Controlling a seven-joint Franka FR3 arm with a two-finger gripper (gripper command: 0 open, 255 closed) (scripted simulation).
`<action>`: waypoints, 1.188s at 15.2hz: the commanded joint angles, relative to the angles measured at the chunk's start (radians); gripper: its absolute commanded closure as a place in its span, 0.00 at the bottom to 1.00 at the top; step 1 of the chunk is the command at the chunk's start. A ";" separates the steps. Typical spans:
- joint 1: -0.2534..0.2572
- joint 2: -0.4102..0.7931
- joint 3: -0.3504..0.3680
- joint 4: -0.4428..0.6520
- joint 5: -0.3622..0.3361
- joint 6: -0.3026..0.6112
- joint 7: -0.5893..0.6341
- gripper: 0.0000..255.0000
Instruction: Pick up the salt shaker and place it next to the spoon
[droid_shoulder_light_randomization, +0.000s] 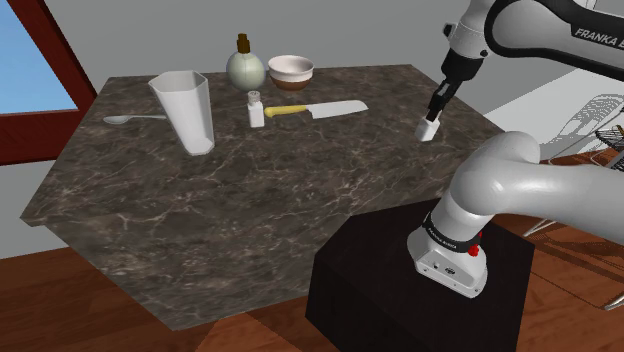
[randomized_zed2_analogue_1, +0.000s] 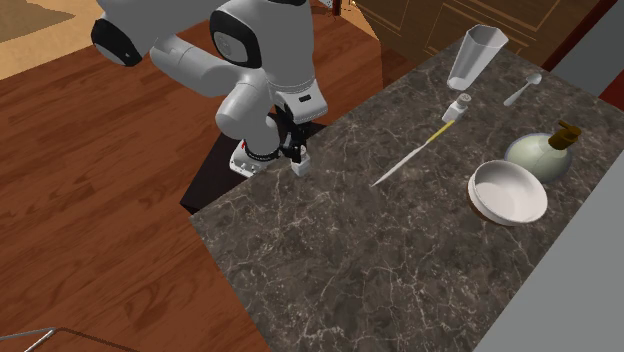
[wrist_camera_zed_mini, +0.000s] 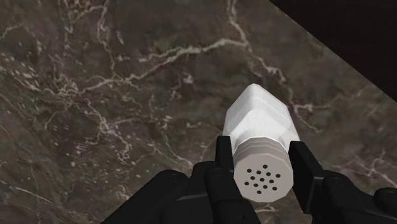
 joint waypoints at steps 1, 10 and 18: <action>0.000 0.000 0.000 -0.001 -0.001 0.000 0.000 1.00; 0.020 0.055 0.033 0.137 0.033 -0.082 -0.007 1.00; 0.033 0.112 0.055 0.265 0.055 -0.152 -0.015 1.00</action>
